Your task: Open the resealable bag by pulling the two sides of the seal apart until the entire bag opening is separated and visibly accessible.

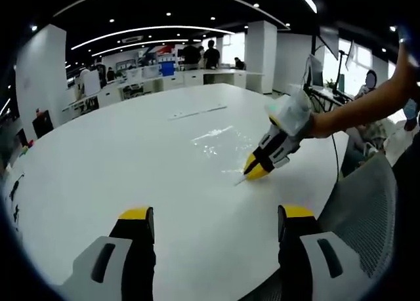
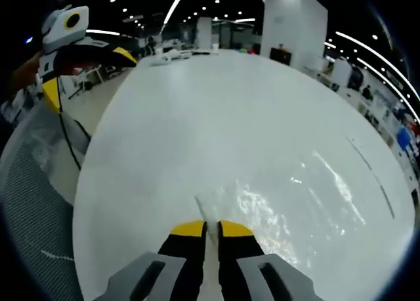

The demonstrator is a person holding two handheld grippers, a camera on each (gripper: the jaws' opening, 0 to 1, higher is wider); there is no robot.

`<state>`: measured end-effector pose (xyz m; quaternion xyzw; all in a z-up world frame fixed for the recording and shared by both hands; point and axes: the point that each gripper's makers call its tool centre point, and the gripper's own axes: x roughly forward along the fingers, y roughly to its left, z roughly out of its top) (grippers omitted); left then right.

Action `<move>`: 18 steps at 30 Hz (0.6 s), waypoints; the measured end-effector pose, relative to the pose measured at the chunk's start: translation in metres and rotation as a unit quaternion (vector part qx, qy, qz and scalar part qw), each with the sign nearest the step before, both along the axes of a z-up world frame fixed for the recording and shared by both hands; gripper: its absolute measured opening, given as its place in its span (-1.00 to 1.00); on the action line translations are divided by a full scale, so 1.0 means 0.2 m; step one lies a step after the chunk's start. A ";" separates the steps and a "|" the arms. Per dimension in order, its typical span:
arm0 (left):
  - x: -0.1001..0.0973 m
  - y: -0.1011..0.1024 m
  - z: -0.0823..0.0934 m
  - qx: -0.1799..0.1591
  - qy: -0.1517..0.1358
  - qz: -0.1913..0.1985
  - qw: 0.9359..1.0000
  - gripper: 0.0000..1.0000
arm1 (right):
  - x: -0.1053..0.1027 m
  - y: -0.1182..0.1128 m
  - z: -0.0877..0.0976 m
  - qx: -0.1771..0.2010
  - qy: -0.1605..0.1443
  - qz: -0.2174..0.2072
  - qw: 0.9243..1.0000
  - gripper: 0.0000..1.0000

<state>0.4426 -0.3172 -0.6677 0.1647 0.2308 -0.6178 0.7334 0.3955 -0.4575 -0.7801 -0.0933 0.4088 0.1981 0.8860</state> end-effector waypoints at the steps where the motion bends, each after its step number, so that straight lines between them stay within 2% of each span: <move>1: 0.00 0.00 0.00 0.002 -0.002 -0.002 1.000 0.50 | 0.00 0.00 0.00 0.002 -0.001 0.003 1.000 -0.95; 4: 0.00 -0.01 0.00 0.003 -0.004 -0.006 1.000 0.50 | 0.00 0.01 0.00 -0.007 -0.001 0.025 1.000 -0.97; 6: -0.01 -0.01 0.00 0.003 -0.004 -0.009 1.000 0.50 | 0.00 0.01 0.02 -0.019 -0.016 0.041 0.999 -0.97; 11: -0.01 -0.02 -0.01 0.011 -0.010 -0.013 1.000 0.46 | 0.00 0.03 0.05 -0.015 -0.023 0.041 0.999 -0.98; 13: -0.02 -0.03 -0.01 0.011 -0.008 -0.016 1.000 0.41 | -0.01 0.04 0.06 -0.015 -0.025 0.043 0.999 -0.98; 14: -0.02 -0.02 -0.03 0.024 -0.002 -0.012 1.000 0.37 | -0.01 0.04 0.07 -0.015 -0.027 0.042 0.999 -0.98; 18: -0.03 -0.03 -0.05 0.033 -0.007 -0.022 0.999 0.28 | -0.02 0.05 0.09 -0.009 -0.027 0.041 0.999 -0.98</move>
